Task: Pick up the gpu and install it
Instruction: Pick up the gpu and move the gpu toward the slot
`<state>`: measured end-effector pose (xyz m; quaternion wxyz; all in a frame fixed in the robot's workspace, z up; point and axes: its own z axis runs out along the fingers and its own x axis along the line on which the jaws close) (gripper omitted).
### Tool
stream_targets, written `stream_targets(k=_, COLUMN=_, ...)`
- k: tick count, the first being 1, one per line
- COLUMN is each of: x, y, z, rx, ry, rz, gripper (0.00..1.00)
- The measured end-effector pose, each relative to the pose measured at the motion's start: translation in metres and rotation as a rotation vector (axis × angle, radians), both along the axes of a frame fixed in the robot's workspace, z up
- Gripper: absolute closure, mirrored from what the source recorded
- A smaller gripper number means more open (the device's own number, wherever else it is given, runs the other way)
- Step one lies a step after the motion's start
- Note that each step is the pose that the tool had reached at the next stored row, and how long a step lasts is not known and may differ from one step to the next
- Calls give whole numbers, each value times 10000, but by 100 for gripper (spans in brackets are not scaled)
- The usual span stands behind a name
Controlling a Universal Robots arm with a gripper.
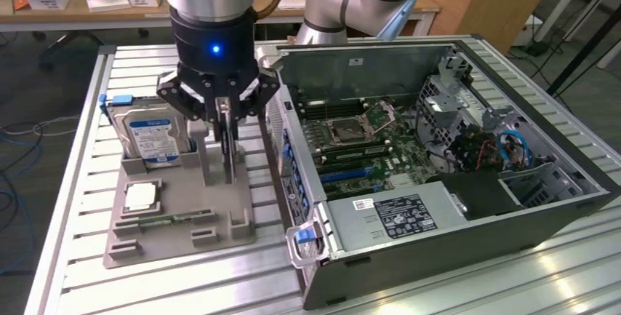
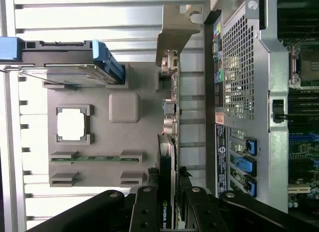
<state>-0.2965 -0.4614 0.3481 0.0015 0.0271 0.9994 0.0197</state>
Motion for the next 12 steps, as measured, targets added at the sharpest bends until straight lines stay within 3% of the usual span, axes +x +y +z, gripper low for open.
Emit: stream_targets(k=12, x=0, y=0, z=333, rx=0, ry=0, rz=0, gripper=74)
